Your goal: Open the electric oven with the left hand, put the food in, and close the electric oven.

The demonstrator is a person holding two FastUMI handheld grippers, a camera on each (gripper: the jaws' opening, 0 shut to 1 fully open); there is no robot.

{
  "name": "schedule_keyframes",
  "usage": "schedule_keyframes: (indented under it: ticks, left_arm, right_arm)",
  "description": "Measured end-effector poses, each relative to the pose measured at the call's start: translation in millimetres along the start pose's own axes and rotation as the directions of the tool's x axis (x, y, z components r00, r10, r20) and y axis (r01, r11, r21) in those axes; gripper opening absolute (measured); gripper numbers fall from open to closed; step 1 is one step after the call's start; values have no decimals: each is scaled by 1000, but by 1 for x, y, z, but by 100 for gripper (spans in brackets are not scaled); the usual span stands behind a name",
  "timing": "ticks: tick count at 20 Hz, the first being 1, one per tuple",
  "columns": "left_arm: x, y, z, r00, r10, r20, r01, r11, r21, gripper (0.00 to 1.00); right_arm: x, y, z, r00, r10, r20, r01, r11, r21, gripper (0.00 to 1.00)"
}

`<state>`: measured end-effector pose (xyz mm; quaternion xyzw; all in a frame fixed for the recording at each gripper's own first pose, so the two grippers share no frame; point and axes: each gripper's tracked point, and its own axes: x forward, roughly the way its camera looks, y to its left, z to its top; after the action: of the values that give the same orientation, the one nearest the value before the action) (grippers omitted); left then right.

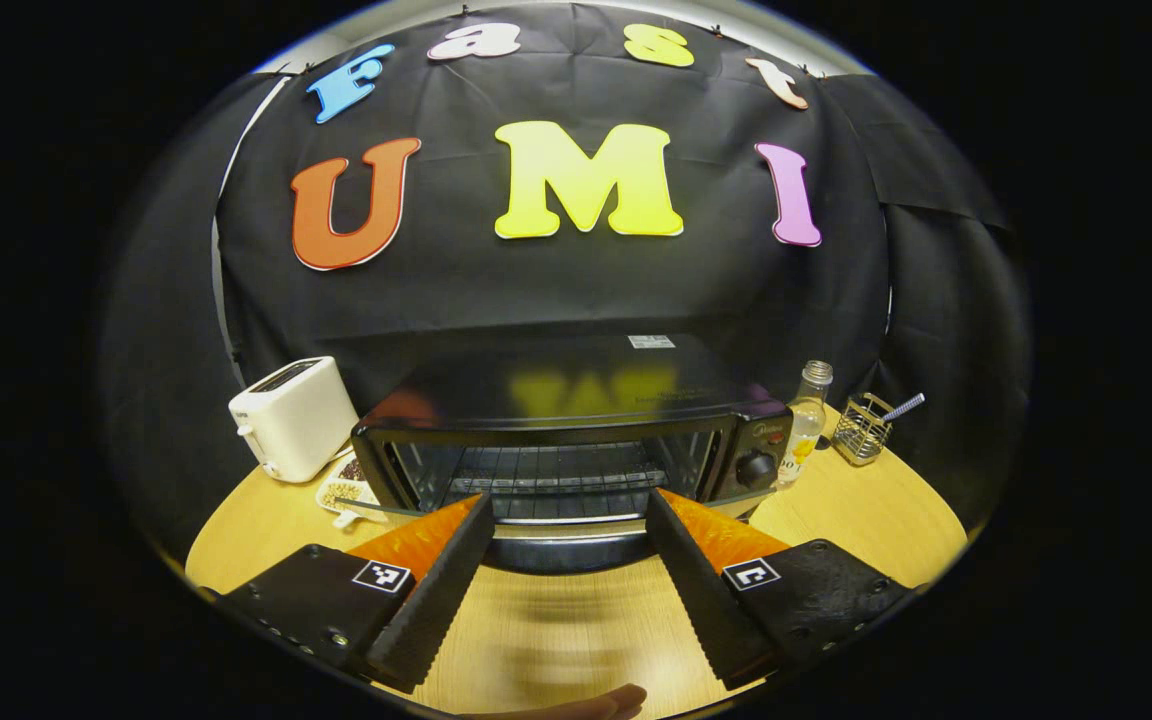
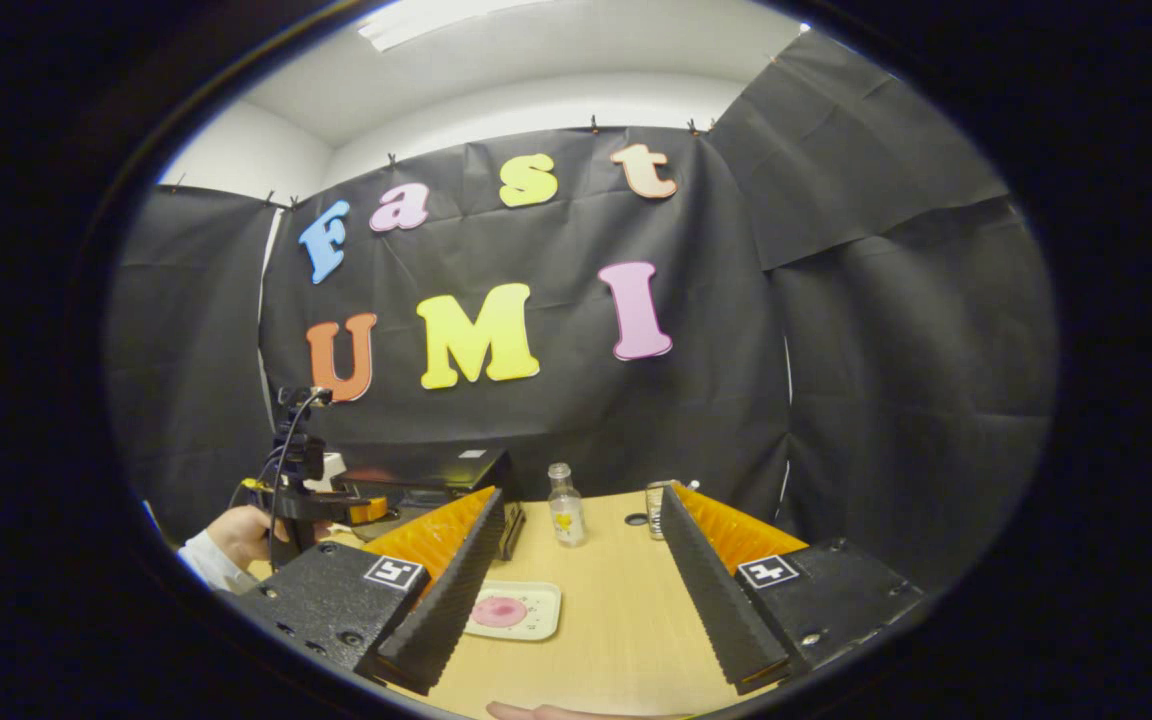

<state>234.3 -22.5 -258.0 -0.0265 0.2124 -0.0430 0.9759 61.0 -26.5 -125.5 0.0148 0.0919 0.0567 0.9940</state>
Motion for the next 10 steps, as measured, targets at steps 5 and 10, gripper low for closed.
schedule_keyframes:
  ticks: [5, 10]
  left_arm:
    - [-23, -3, -35, 1000, 0, -9, 0, 1000, 1, 98]
    - [-33, -5, -65, 1000, 2, -2, -2, 1000, 7, 98]
  right_arm:
    - [-5, -3, -4, 1000, -3, -9, 3, 1000, 7, 96]
    - [-4, -9, -12, 999, -16, -33, 16, 1000, 0, 96]
